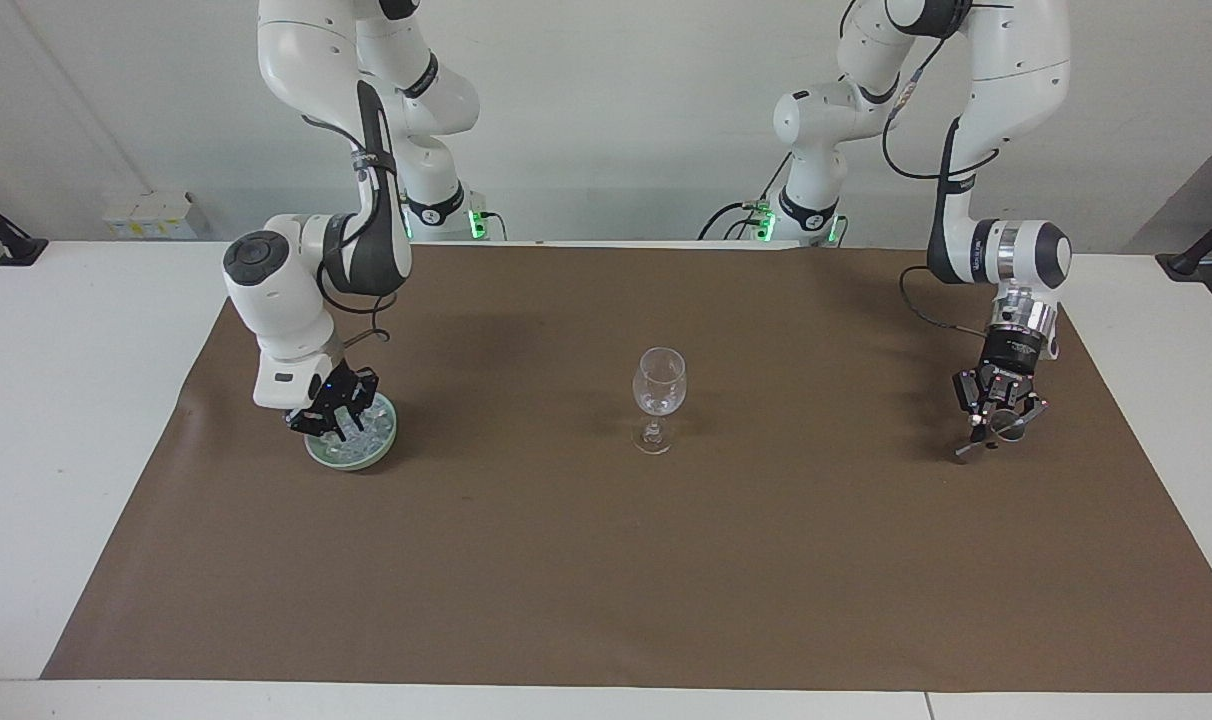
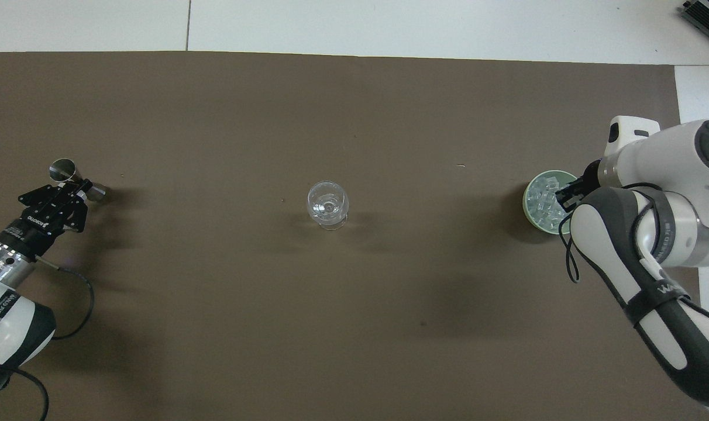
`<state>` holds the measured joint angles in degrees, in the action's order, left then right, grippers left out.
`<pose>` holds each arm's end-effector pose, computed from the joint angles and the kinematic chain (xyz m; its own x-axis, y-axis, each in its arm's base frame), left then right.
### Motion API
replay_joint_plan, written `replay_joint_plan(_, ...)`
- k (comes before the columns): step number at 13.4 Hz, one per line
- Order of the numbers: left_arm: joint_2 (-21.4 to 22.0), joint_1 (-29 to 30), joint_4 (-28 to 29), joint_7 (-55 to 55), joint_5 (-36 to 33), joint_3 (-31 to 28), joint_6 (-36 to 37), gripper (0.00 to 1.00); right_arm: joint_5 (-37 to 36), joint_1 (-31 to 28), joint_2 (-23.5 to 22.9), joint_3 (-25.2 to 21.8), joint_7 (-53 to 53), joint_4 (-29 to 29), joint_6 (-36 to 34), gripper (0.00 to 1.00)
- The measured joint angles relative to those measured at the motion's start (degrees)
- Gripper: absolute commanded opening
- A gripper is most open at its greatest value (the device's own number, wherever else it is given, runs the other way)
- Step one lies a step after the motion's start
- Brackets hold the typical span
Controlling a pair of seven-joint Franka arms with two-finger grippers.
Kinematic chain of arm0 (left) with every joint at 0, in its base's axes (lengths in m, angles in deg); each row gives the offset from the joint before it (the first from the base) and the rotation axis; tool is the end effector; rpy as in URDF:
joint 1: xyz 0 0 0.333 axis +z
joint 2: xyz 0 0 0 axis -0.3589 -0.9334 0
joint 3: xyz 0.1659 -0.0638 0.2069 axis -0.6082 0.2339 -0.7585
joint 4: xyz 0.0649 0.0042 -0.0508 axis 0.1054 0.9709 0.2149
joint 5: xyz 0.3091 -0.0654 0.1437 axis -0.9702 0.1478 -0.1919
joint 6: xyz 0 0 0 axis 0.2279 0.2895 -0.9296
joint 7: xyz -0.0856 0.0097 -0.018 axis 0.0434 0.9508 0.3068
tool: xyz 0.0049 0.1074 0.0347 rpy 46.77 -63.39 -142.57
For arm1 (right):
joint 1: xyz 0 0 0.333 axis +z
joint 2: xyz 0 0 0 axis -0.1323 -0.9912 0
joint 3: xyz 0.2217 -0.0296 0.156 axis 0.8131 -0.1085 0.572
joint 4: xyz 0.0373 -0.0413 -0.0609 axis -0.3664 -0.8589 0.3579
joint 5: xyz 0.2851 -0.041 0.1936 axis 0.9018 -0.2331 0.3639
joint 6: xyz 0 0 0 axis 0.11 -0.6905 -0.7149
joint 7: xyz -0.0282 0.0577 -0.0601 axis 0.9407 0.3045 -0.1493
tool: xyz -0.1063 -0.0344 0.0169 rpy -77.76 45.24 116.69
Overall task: Pour wine and add ice with both arms
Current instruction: 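Lift the green ice cup by its rim with the right gripper, then carry the green cup over the clear glass with the right gripper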
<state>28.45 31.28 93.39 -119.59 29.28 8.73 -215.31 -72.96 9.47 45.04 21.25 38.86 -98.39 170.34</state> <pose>0.4687 0.1439 0.2468 -0.3207 0.1399 -0.9368 0.4772 0.8782 -0.0322 0.5497 -0.0255 0.3635 0.8267 0.5615 0.0368 0.5597 -0.8272 0.0492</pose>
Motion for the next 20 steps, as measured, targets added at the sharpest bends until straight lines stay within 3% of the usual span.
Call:
replay_joint_plan(12, -0.80, 0.00, -0.45, 0.00, 0.53, 0.05, 0.10, 0.00, 0.02, 0.34, 7.59, 3.48, -27.19, 5.84, -13.92, 0.00)
replay_joint_plan(20, -1.63, 0.00, -0.68, 0.00, 0.64, 0.07, 0.18, 0.00, 0.02, 0.54, 10.28, 8.16, -39.58, 7.12, -17.21, 0.00)
